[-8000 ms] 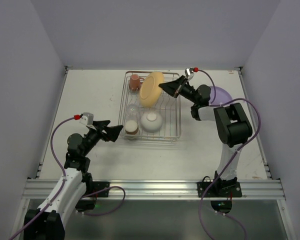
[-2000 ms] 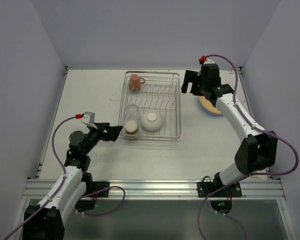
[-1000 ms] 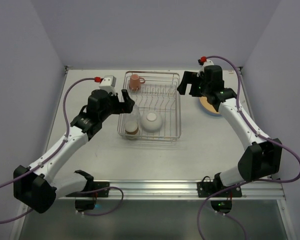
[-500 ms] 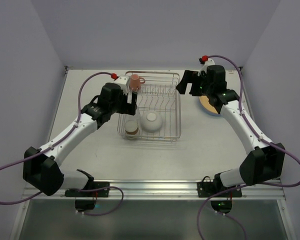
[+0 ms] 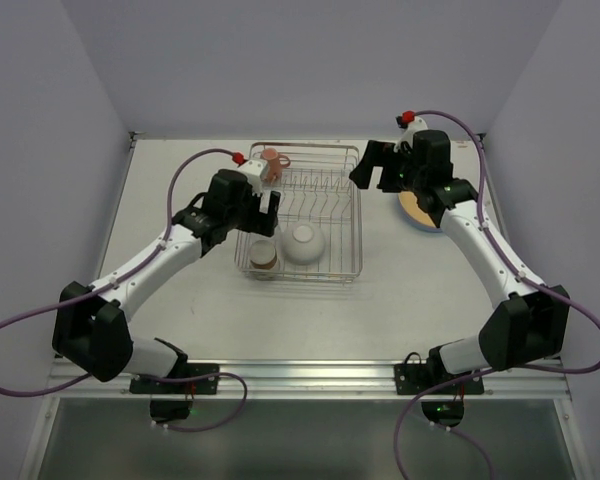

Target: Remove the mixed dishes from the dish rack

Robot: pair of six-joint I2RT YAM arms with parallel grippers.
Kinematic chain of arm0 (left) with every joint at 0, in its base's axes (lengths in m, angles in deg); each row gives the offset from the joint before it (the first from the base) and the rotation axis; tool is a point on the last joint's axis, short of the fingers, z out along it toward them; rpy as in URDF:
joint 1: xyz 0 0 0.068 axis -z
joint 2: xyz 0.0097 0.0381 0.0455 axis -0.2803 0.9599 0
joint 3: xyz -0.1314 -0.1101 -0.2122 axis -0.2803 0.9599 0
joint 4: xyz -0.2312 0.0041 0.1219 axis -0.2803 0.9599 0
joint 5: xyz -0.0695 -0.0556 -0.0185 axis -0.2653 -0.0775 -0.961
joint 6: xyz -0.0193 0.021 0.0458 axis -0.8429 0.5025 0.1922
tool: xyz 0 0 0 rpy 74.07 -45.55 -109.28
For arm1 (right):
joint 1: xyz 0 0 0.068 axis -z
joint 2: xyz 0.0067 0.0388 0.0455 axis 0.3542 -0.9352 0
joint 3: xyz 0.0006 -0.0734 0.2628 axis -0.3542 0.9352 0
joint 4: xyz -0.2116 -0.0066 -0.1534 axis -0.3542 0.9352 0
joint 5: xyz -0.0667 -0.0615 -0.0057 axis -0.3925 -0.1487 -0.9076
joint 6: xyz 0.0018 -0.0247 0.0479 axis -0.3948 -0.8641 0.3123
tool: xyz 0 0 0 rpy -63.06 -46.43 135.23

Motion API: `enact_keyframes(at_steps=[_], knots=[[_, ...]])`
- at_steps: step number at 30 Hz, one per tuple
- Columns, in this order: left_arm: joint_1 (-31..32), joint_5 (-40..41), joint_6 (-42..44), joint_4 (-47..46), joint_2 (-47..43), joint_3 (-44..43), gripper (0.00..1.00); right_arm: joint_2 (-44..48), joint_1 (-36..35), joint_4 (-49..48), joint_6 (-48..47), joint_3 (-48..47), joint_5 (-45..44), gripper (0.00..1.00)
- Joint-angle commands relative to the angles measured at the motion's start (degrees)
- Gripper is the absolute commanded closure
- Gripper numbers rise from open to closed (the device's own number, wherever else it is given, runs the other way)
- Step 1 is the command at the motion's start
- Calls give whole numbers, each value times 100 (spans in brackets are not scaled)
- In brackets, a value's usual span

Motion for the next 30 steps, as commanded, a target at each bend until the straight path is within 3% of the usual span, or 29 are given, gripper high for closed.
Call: enact_keyframes(at_steps=[1,12,30], knots=[[27,-32,39,-392,72,227,0,-71,-40,-132,42,-67,262,1],[27,-463,495,-1148,1,580,0,-264,-75,-70,-37,-155,192,1],[19,-59,839,-1245,441,377,0,-308,-101,-105,-37,-172,183,1]])
